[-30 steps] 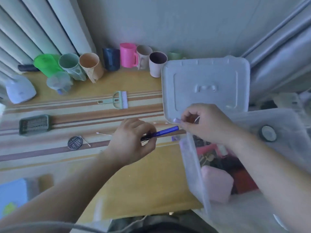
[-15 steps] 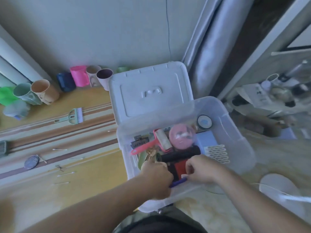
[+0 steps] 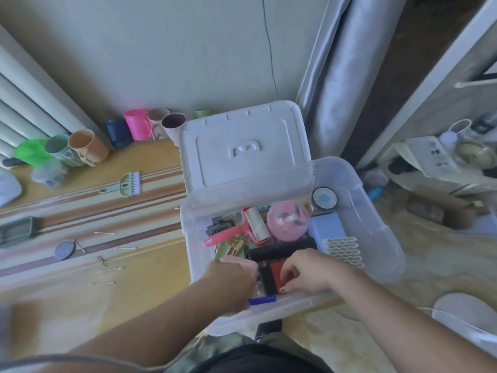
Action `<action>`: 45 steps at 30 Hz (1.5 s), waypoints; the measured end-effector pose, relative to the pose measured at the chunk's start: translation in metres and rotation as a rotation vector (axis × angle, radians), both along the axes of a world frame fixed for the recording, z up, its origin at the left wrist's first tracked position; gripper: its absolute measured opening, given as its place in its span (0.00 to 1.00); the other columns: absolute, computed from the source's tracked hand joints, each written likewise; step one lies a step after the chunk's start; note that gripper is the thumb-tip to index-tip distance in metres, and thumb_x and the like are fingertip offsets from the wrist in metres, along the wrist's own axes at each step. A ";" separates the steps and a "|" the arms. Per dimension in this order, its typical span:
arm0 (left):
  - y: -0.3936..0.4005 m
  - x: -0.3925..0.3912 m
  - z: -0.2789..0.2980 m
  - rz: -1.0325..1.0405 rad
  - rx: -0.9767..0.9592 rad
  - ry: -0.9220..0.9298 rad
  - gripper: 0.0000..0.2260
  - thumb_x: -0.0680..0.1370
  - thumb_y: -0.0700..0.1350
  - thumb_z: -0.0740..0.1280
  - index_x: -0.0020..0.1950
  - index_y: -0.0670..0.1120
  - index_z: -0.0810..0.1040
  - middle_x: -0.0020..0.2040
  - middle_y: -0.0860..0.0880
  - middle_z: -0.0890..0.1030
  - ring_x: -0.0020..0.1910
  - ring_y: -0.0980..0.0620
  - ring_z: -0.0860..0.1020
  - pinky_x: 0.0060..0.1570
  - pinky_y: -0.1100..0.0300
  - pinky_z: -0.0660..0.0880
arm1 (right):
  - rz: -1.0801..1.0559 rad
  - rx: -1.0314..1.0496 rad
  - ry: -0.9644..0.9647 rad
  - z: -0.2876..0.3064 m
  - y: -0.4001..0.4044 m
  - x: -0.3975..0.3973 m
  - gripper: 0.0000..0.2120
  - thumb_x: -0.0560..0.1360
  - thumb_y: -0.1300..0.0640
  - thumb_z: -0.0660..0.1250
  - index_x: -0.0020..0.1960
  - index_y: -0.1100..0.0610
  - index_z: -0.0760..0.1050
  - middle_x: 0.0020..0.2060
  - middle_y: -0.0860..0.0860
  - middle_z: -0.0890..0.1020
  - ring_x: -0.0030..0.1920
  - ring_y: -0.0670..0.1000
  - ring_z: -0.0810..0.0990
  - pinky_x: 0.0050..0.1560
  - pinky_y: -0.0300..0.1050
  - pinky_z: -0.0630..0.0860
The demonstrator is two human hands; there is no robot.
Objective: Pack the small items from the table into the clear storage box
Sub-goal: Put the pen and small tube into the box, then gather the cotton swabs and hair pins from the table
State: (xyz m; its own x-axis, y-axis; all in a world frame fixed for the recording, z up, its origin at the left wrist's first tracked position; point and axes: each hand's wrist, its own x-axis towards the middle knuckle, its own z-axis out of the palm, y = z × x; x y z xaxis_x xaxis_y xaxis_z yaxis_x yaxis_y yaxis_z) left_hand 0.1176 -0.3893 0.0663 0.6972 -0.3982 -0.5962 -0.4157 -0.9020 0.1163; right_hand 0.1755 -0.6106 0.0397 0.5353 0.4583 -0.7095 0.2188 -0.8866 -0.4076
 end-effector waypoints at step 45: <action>0.468 0.050 -0.168 0.665 0.115 -0.091 0.10 0.80 0.49 0.68 0.60 0.56 0.80 0.60 0.47 0.74 0.61 0.42 0.72 0.58 0.50 0.71 | 0.433 -0.357 -0.477 -0.117 0.430 0.109 0.18 0.69 0.69 0.62 0.56 0.54 0.66 0.44 0.52 0.75 0.47 0.56 0.72 0.36 0.48 0.68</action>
State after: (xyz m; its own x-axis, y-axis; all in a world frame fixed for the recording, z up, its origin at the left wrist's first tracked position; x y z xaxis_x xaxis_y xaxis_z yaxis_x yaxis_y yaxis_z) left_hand 0.1676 0.0791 -0.1021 0.8212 0.1949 -0.5364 0.2281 -0.9736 -0.0046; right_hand 0.2849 -0.1803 -0.0776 0.6464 0.4832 -0.5905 0.6607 -0.7416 0.1164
